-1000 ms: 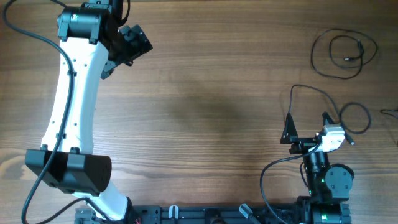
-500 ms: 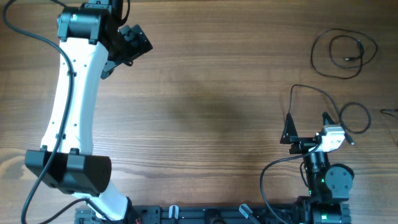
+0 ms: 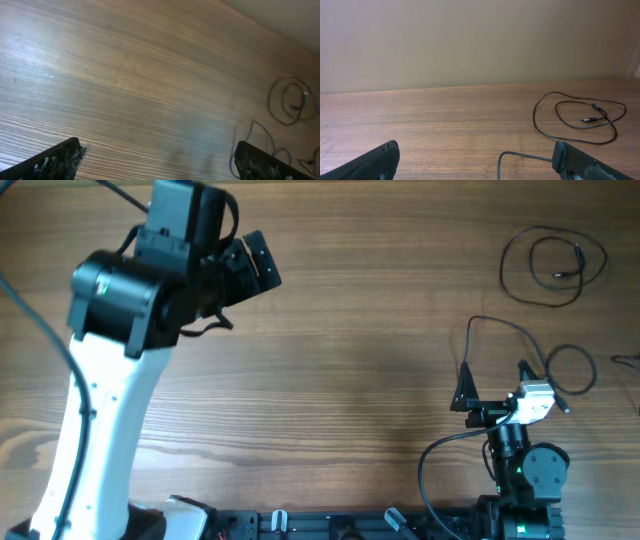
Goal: Untangle cables
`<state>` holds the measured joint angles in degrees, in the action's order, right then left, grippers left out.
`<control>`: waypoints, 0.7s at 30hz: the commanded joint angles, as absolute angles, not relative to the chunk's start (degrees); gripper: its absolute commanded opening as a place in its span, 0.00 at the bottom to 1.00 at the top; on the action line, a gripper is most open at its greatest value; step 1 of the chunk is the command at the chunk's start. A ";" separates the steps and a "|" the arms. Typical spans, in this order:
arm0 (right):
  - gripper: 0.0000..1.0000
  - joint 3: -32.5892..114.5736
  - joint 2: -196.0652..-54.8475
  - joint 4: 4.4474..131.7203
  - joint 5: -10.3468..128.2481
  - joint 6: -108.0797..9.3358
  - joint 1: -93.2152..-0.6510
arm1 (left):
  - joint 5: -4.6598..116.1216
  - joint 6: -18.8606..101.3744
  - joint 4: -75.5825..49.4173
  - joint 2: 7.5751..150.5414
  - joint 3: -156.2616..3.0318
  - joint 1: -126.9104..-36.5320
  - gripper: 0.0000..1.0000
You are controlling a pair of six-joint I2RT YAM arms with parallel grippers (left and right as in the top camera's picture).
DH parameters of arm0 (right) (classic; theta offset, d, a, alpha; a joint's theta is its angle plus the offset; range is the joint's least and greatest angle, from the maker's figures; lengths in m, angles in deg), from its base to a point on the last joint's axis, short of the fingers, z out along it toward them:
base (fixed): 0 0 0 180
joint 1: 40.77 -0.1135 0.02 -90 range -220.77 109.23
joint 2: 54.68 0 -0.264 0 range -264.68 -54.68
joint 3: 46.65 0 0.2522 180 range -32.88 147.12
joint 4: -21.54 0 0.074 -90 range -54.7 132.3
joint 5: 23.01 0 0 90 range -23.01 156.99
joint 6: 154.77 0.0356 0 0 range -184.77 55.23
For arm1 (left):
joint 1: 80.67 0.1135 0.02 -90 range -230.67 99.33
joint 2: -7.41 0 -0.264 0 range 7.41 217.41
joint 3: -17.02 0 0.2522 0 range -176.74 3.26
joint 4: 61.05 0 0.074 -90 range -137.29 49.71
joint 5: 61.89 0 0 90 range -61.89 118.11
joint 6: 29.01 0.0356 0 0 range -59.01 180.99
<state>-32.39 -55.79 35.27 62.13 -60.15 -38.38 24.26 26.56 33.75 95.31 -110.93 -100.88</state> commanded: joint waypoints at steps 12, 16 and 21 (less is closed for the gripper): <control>1.00 -32.59 -55.11 35.18 63.09 -60.69 -38.62 | 26.53 35.32 33.55 84.64 -111.08 -92.09 1.00; 1.00 -32.59 -55.11 35.18 63.09 -60.67 -38.62 | 26.73 36.11 33.53 80.40 -110.95 -91.68 1.00; 1.00 -32.59 -55.11 35.18 63.09 -60.67 -38.62 | 26.14 37.01 31.17 68.93 -102.89 -91.22 1.00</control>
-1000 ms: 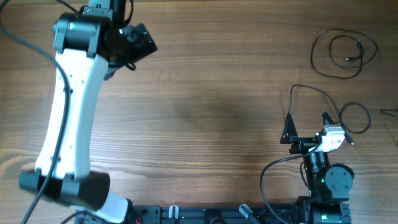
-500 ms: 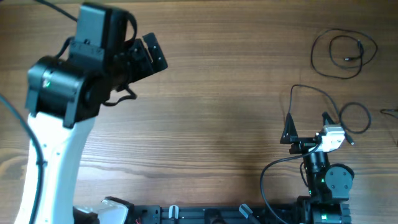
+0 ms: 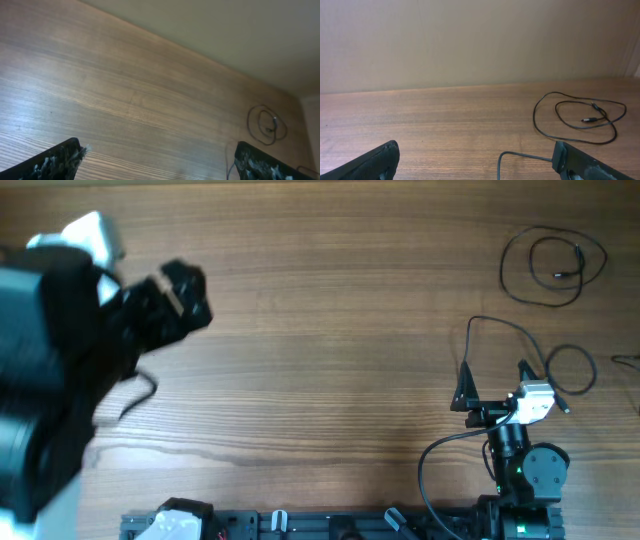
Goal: Untangle cables
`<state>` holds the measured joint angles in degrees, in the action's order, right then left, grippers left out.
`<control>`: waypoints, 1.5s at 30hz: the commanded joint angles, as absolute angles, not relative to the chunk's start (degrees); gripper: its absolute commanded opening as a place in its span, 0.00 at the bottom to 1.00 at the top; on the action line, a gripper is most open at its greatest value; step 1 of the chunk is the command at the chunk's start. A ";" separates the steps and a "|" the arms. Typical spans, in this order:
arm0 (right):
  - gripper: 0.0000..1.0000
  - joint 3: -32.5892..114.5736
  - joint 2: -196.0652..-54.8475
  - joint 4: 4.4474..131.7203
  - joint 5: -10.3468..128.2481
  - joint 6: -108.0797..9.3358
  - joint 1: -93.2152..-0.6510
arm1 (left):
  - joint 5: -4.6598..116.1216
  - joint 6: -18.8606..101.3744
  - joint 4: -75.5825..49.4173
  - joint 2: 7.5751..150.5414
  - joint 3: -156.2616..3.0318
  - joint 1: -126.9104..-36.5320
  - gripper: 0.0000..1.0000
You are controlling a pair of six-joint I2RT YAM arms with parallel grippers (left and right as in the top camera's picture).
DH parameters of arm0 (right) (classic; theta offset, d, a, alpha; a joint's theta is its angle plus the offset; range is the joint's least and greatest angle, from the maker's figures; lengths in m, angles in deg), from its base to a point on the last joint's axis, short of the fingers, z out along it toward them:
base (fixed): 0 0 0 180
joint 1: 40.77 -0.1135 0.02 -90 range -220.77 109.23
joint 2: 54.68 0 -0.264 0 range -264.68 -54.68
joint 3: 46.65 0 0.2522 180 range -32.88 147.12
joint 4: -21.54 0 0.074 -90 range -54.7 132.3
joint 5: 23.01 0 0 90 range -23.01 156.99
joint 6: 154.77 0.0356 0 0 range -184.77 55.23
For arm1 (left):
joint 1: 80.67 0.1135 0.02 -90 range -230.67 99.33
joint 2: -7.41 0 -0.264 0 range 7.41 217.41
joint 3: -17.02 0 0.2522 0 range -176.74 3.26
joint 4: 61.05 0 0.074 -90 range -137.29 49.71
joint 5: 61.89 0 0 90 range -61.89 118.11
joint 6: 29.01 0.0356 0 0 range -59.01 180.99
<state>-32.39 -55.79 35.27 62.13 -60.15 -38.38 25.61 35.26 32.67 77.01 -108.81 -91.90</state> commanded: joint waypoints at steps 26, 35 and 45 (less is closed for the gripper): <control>1.00 -32.59 -55.11 35.18 63.09 -60.67 -38.62 | 32.72 42.80 -37.84 7.60 -5.45 -82.72 1.00; 1.00 -32.59 -55.11 35.18 63.09 -60.65 -38.62 | 26.16 46.21 -42.91 7.58 2.79 -85.08 1.00; 1.00 -32.59 -55.11 35.18 63.09 -60.67 -38.62 | 29.17 57.55 -42.80 7.58 2.92 -85.08 1.00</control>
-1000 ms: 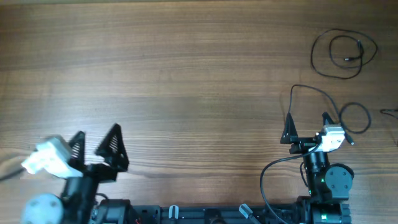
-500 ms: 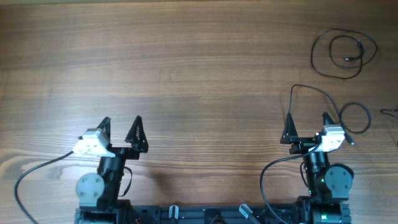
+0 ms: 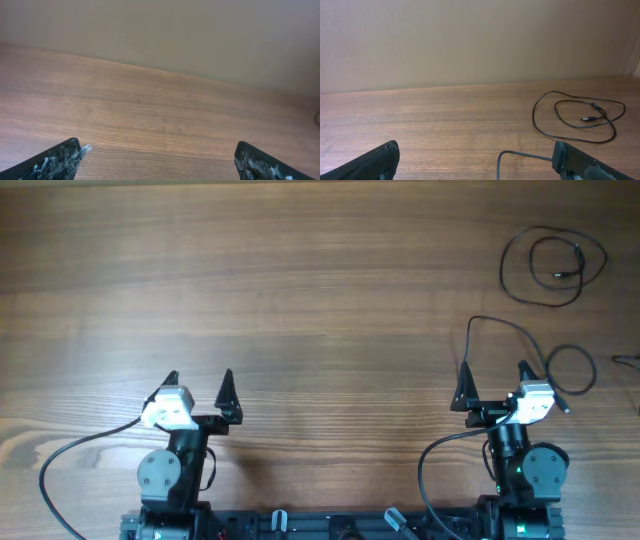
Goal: Untangle cables
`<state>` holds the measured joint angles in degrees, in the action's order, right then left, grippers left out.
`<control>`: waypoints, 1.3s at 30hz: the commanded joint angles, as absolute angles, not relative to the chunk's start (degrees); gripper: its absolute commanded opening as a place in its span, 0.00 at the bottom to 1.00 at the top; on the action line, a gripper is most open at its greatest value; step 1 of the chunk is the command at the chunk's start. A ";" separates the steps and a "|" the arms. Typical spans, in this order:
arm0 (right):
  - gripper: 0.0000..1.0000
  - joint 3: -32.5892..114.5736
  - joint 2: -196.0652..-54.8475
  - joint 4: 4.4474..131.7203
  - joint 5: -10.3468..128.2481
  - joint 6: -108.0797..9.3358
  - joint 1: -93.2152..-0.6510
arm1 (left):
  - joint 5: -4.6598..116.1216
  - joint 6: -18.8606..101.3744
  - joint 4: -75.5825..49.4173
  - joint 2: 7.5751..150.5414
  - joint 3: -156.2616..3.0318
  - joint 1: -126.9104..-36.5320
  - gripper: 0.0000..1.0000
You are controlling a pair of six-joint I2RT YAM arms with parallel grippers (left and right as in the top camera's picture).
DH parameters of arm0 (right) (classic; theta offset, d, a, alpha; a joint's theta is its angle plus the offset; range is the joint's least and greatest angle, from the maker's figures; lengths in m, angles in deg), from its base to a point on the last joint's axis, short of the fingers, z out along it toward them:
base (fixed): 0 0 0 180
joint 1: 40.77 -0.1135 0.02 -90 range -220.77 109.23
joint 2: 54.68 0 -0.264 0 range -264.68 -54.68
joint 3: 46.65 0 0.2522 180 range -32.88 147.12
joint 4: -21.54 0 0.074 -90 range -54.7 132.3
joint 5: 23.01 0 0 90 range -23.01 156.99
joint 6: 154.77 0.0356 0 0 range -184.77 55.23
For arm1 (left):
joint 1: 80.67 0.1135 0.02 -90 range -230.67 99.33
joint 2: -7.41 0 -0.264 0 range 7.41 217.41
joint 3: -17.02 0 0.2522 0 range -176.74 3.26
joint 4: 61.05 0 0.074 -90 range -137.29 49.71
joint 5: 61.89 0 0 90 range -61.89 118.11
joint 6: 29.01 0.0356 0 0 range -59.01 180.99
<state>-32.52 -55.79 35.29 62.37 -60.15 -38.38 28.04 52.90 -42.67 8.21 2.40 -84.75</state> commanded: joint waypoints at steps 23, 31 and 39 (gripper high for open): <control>1.00 -32.59 -55.11 35.18 63.09 -60.67 -38.62 | 29.52 58.43 -42.97 7.58 2.92 -85.05 1.00; 1.00 -32.59 -55.11 35.18 63.09 -60.67 -38.62 | 29.52 58.43 -42.99 7.62 2.92 -85.05 1.00; 1.00 -32.59 -55.11 35.18 63.09 -60.67 -38.62 | 29.52 58.43 -42.99 7.64 2.92 -85.08 0.99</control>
